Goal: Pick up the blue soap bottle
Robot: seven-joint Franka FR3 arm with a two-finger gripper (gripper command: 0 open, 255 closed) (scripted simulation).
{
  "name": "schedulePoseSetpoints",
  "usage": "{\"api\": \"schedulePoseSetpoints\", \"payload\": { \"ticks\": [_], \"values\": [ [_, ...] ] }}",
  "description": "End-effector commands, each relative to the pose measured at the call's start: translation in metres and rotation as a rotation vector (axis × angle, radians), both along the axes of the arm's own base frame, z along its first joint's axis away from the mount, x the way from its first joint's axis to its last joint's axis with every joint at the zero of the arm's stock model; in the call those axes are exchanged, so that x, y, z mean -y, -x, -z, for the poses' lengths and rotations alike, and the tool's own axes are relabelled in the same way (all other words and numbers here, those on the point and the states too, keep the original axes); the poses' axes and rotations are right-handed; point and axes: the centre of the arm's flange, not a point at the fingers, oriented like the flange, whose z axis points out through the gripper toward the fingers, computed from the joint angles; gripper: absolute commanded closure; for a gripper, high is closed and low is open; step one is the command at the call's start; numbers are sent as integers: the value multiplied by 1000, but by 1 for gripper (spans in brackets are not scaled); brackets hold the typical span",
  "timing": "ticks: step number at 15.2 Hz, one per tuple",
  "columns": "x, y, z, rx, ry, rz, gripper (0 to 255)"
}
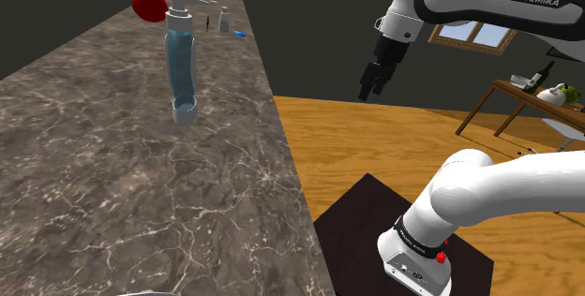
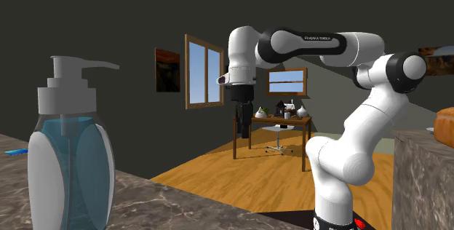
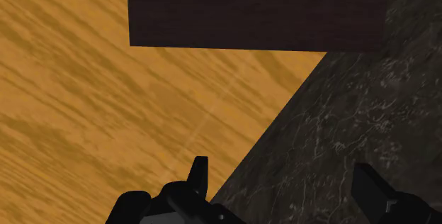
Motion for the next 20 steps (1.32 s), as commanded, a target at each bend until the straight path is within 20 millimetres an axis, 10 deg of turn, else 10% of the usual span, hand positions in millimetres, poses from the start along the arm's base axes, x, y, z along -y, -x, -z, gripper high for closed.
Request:
{"api": "schedulePoseSetpoints", "payload": {
  "ticks": [1, 20],
  "values": [
    [0, 0, 0, 0, 0, 0, 0],
    [-233, -63, -58, 232, 53, 138, 0]
  ]
}}
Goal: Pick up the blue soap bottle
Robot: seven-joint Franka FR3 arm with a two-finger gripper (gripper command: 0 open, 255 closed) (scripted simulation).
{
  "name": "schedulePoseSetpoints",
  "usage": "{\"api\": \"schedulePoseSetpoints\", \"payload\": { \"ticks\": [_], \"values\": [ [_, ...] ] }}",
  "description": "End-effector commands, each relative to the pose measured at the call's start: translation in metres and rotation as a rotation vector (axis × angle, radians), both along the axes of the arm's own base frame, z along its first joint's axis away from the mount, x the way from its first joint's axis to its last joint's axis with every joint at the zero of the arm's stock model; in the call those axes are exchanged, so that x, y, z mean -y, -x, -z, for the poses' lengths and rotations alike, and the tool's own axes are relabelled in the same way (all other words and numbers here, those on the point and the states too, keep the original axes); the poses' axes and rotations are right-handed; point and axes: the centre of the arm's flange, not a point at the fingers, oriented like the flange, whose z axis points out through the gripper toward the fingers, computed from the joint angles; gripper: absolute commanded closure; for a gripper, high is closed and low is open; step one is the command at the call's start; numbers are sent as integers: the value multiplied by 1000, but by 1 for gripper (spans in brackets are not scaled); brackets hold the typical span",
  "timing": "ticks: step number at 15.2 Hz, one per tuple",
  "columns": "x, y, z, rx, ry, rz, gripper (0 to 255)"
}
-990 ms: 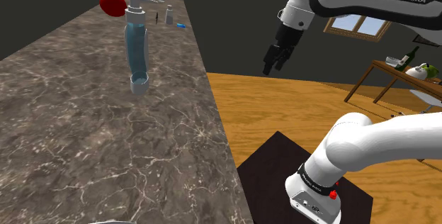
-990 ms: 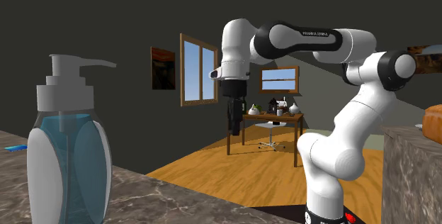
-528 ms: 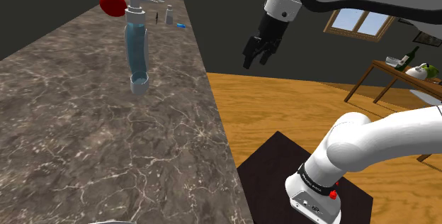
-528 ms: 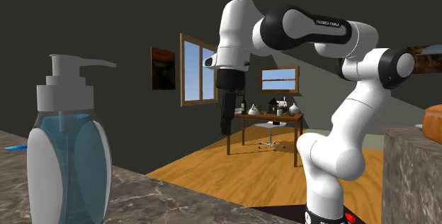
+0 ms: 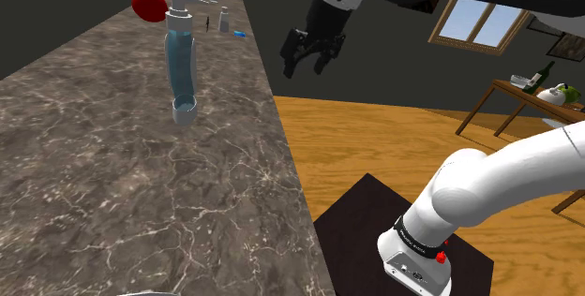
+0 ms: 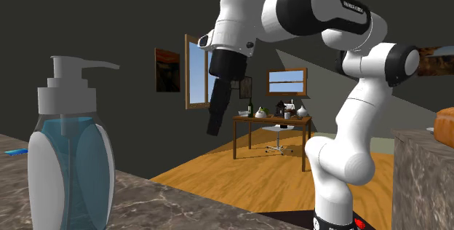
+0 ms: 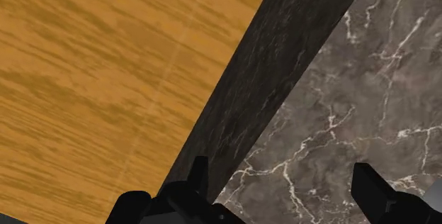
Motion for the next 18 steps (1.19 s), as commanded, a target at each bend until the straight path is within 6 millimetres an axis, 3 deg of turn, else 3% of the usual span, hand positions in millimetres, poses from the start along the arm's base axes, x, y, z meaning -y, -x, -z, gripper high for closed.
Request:
{"api": "schedulePoseSetpoints", "payload": {
  "ticks": [1, 18],
  "values": [
    [-24, -7, -6, 25, 3, 17, 0],
    [-226, -79, -61, 233, 51, 140, 0]
  ]
}}
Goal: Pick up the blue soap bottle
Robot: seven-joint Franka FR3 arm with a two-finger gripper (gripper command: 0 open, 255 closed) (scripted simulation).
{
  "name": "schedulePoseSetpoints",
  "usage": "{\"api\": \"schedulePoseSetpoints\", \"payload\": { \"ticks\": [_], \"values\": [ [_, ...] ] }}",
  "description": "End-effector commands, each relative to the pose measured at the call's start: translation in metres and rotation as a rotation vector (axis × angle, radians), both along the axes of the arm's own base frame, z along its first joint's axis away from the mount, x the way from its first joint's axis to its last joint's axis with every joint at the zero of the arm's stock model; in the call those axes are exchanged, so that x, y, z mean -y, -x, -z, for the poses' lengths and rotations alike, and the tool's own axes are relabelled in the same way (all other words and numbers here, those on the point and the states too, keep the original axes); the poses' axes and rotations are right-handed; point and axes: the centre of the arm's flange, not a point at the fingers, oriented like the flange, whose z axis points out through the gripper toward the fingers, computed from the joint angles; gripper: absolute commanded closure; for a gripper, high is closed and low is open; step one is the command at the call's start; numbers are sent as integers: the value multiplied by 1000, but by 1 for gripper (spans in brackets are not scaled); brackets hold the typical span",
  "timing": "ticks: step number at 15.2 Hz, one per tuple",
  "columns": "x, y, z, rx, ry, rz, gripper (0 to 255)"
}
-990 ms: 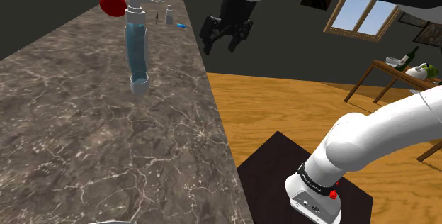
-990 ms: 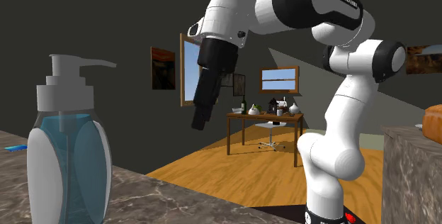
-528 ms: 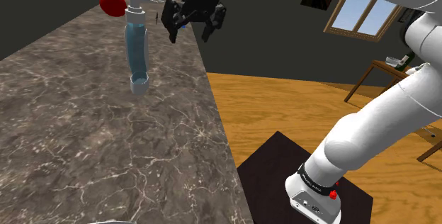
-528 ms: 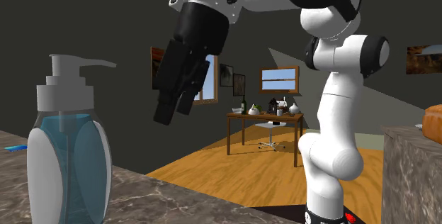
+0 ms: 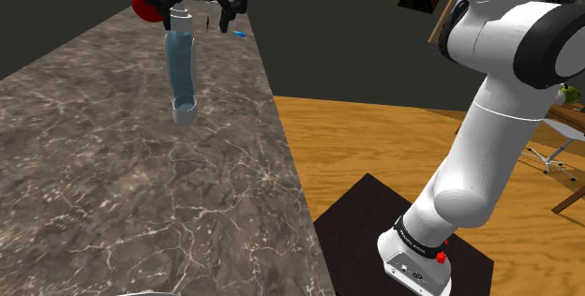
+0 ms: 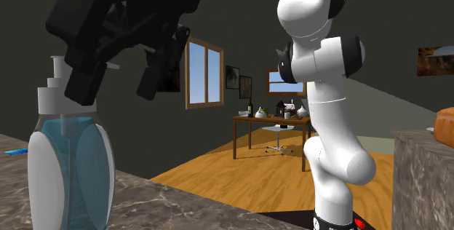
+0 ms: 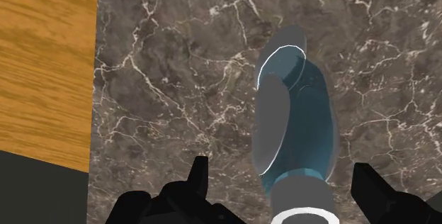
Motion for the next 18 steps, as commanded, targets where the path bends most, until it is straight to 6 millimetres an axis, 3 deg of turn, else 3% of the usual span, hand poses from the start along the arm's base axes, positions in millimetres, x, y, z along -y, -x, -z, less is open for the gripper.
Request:
{"api": "schedulePoseSetpoints", "payload": {
  "ticks": [1, 10, 11, 18],
  "values": [
    [-23, -12, -4, 28, 6, 23, 0],
    [-23, -12, 36, 28, 6, 23, 0],
    [-23, -12, 36, 28, 6, 23, 255],
    [-24, -12, 35, 28, 6, 23, 255]
  ]
}}
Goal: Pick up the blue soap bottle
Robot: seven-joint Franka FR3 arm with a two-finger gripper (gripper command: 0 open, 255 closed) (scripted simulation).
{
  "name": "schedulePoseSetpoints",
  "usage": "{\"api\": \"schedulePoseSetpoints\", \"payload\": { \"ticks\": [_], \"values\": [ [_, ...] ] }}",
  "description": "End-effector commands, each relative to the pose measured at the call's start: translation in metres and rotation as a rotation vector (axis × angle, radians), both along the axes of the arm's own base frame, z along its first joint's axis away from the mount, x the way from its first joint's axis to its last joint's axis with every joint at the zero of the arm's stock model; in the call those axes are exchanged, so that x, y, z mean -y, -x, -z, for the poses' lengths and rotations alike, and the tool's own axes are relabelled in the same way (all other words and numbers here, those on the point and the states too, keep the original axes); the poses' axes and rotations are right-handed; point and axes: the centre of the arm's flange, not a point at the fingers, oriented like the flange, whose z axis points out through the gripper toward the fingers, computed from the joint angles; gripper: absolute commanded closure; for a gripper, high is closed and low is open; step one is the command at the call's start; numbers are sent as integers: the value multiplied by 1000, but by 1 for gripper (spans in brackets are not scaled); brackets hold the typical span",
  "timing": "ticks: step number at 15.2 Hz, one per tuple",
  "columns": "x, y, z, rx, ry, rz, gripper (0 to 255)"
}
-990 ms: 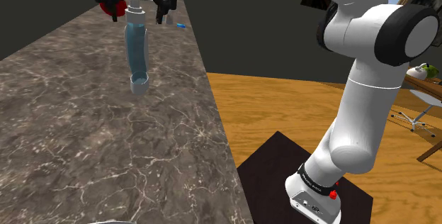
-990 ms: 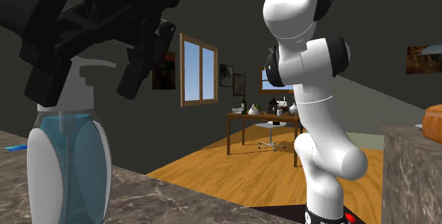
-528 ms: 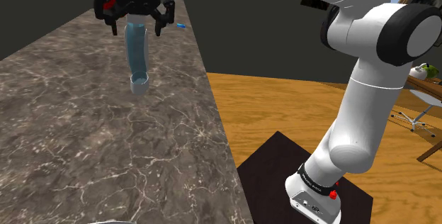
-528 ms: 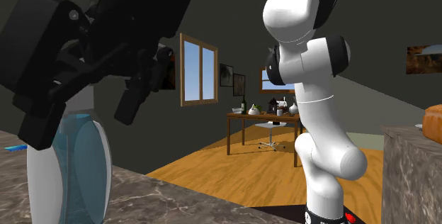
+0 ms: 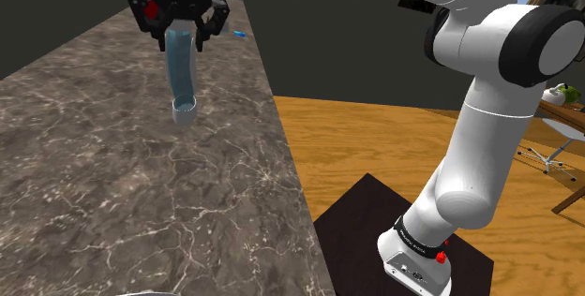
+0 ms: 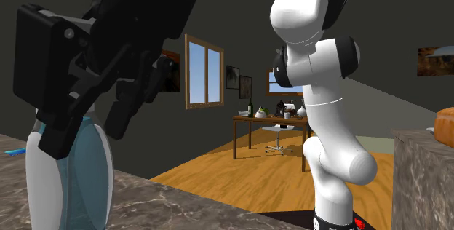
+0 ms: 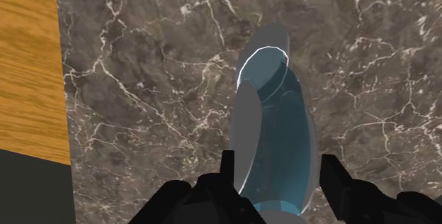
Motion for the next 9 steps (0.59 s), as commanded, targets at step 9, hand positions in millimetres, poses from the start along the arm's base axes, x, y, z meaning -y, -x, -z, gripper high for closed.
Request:
{"api": "schedulePoseSetpoints", "payload": {
  "ticks": [9],
  "values": [
    [1, 0, -35, -3, 1, 0, 255]
  ]
}}
